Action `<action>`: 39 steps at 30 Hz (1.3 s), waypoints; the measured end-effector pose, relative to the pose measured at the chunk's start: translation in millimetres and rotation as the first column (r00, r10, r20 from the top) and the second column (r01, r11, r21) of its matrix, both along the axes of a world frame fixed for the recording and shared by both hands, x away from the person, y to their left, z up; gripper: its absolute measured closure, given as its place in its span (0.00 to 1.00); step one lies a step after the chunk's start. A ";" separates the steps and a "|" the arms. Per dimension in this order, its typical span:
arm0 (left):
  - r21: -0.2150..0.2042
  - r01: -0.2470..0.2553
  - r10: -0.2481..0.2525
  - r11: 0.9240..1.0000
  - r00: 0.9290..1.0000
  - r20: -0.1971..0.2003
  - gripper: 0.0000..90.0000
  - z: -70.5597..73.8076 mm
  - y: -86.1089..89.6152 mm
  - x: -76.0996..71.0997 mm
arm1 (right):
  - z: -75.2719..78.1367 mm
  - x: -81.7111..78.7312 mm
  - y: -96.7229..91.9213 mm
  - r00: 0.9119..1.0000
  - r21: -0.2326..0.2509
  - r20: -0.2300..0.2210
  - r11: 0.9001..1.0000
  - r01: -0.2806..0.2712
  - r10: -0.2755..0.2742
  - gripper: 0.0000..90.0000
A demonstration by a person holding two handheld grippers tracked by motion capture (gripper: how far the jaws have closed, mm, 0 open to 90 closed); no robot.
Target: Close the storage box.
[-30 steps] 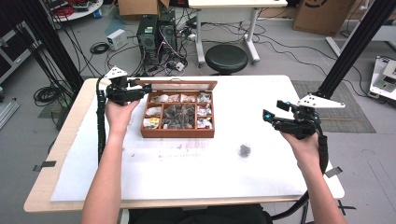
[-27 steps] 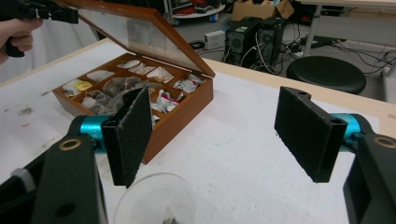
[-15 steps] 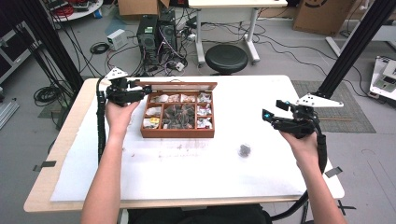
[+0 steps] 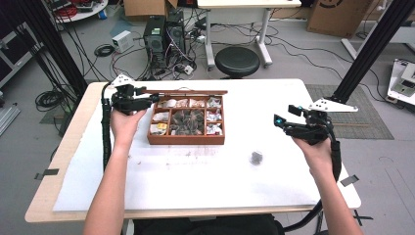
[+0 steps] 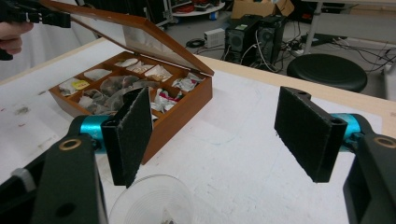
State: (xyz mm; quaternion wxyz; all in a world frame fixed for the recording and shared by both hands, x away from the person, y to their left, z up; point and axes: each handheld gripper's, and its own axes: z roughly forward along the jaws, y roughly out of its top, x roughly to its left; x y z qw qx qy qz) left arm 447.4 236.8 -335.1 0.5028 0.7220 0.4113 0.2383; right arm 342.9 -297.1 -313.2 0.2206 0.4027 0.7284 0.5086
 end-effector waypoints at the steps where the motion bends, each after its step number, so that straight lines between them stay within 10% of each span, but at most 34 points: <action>1: -0.002 0.002 -0.002 1.000 1.000 -0.003 0.41 -0.5 0.2 -0.4 | 0.0 0.0 0.0 1.000 0.000 0.000 1.000 0.000 0.000 0.32; 39: -0.007 -0.049 0.049 0.999 0.996 -0.070 0.38 -20.0 -3.0 -23.4 | -3.9 1.3 2.5 1.000 -0.002 -0.005 1.000 -0.002 0.002 0.32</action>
